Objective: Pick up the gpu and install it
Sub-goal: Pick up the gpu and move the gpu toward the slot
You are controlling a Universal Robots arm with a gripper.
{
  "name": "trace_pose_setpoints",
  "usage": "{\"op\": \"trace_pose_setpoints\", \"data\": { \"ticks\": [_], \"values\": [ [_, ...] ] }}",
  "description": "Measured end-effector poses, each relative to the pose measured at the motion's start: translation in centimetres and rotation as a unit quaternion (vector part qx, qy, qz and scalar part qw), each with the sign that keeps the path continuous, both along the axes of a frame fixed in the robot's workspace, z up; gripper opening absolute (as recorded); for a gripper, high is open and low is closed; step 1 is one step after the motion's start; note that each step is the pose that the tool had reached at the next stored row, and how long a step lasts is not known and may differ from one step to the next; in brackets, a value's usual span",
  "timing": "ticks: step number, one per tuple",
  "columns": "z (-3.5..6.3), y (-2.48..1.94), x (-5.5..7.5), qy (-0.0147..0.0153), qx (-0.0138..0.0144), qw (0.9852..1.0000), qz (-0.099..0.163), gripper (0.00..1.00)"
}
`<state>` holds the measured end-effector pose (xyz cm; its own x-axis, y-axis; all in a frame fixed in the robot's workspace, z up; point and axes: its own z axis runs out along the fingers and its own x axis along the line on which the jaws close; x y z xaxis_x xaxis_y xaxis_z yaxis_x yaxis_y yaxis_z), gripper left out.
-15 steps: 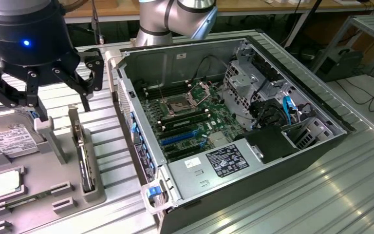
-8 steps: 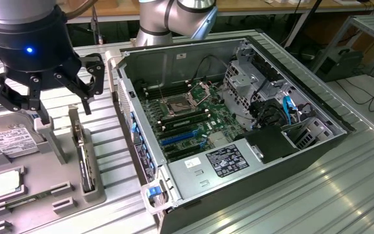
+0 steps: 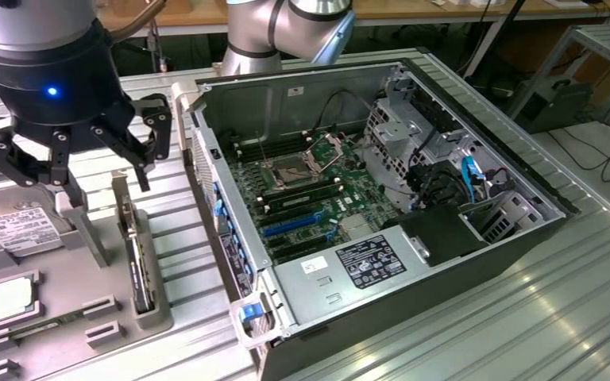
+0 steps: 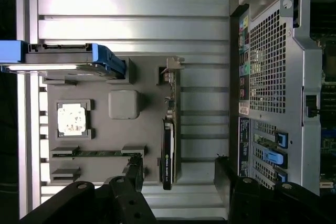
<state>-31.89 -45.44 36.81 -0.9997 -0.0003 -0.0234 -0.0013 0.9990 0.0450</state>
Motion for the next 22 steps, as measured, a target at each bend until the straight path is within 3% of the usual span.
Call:
{"op": "trace_pose_setpoints", "data": {
  "ticks": [22],
  "values": [
    [-2.48, 0.01, 0.0, 0.0006, 0.0000, 1.0000, -0.001, 0.66]
  ]
}}
